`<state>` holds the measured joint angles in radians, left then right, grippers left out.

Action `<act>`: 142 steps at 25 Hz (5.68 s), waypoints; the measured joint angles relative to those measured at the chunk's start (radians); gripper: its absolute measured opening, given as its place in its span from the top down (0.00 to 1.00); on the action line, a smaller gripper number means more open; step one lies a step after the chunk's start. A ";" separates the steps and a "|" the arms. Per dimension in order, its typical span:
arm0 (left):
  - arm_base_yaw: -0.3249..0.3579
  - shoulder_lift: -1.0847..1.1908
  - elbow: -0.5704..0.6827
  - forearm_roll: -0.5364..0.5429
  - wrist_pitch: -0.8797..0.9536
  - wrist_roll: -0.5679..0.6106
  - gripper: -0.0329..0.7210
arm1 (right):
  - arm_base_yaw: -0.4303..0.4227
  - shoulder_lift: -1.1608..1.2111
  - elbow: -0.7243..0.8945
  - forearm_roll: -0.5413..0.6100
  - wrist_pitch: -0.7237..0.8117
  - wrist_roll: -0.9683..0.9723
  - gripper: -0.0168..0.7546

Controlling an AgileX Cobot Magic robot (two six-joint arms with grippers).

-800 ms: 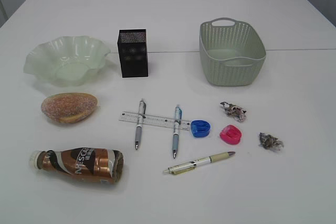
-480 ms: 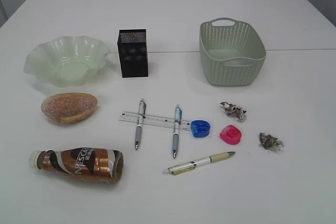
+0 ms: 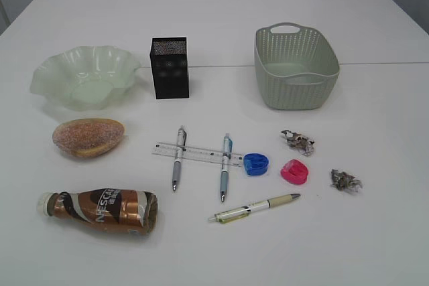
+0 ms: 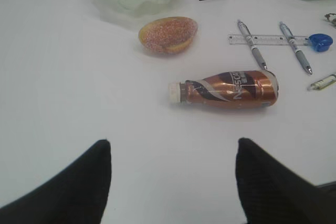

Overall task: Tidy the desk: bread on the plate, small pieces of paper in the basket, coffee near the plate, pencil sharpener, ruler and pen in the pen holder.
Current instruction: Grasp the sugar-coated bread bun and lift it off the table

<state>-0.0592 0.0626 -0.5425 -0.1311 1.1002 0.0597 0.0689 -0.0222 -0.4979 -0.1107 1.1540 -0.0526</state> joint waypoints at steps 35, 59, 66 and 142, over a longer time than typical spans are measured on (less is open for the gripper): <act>-0.002 1.177 -0.736 0.111 0.137 0.000 0.24 | 0.000 0.000 -0.004 -0.023 -0.002 0.035 0.26; -0.002 1.384 -0.827 0.058 0.135 -0.001 0.24 | 0.000 0.934 -0.435 -0.008 0.091 0.296 0.26; -0.037 1.486 -0.830 0.046 0.097 0.102 0.24 | 0.000 1.236 -0.622 0.021 0.089 0.298 0.26; -0.155 2.030 -0.882 -0.033 -0.311 0.535 0.77 | 0.000 1.421 -0.687 0.053 0.085 0.272 0.31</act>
<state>-0.2146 2.0928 -1.4246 -0.1645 0.7895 0.5949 0.0689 1.3990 -1.1849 -0.0576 1.2394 0.2190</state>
